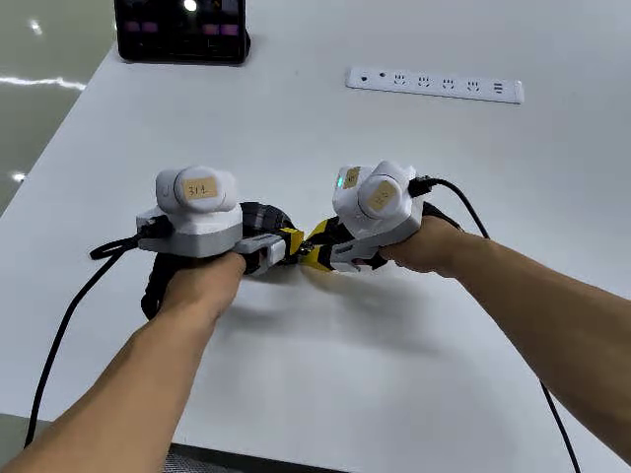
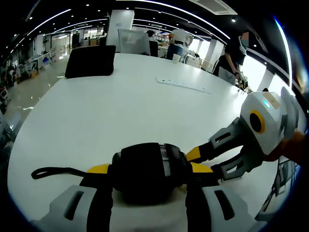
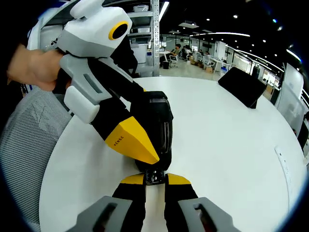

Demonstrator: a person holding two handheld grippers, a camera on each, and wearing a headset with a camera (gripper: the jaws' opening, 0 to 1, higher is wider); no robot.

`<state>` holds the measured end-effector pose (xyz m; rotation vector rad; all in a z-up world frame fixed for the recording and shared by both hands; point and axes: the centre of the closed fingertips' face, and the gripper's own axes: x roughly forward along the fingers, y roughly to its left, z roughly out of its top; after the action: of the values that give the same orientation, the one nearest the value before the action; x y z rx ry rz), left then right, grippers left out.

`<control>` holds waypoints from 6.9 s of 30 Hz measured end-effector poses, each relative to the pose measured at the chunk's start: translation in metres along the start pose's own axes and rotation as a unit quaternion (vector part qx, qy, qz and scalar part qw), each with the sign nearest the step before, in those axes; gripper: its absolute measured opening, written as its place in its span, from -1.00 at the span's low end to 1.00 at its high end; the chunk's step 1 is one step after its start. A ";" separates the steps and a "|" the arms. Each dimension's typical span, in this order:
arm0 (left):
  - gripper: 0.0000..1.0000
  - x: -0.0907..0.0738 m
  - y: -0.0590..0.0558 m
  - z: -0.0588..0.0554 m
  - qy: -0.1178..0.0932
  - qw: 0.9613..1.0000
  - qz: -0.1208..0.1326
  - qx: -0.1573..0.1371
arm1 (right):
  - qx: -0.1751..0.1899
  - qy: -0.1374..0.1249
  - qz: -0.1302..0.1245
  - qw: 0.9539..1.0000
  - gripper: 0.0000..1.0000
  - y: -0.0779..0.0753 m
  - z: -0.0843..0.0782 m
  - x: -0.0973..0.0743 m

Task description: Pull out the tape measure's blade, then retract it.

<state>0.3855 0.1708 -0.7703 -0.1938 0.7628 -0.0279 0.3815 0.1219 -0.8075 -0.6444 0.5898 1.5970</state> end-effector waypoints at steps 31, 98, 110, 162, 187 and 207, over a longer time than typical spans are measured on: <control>0.18 0.001 -0.003 -0.001 0.019 1.000 -0.003 0.009 | -0.022 0.020 -0.005 1.000 -0.70 -0.002 -0.002 0.003; 0.55 -0.022 -0.012 -0.012 0.010 0.994 -0.065 0.089 | 0.101 -0.023 -0.118 0.988 -0.08 0.017 -0.059 -0.111; 0.70 -0.035 -0.012 -0.010 -0.021 0.989 -0.094 0.115 | 0.129 -0.045 -0.155 0.978 0.09 0.021 -0.075 -0.128; 0.98 -0.079 -0.019 -0.024 -0.090 0.959 -0.168 0.211 | 0.200 -0.135 -0.243 0.940 0.98 0.050 -0.092 -0.173; 0.98 -0.085 -0.021 -0.020 -0.100 0.956 -0.179 0.212 | 0.196 -0.147 -0.239 0.940 0.98 0.054 -0.080 -0.172; 0.99 -0.087 -0.025 -0.020 -0.094 0.953 -0.197 0.209 | 0.200 -0.144 -0.244 0.938 0.98 0.055 -0.084 -0.177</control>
<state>0.3099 0.1515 -0.7205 0.0591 0.5024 -0.5398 0.3495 -0.0680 -0.7425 -0.2166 0.4688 1.0350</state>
